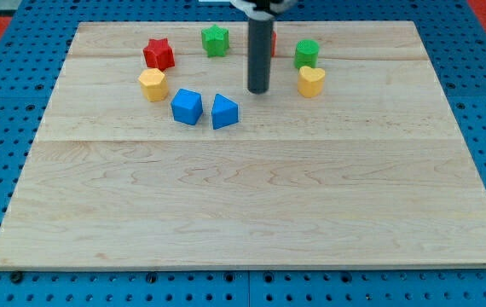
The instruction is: Move the green circle to the right
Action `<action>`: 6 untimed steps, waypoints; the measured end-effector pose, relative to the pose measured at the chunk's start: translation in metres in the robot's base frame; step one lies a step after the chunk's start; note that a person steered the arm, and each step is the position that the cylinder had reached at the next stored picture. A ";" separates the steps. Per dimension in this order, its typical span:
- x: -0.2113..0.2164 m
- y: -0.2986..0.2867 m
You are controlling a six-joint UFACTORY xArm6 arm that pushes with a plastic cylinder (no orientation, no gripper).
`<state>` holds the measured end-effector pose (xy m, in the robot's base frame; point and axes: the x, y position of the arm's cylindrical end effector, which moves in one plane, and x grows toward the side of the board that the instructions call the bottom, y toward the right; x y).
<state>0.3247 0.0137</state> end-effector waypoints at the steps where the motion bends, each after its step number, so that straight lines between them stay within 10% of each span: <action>1: -0.025 0.003; 6: -0.048 0.141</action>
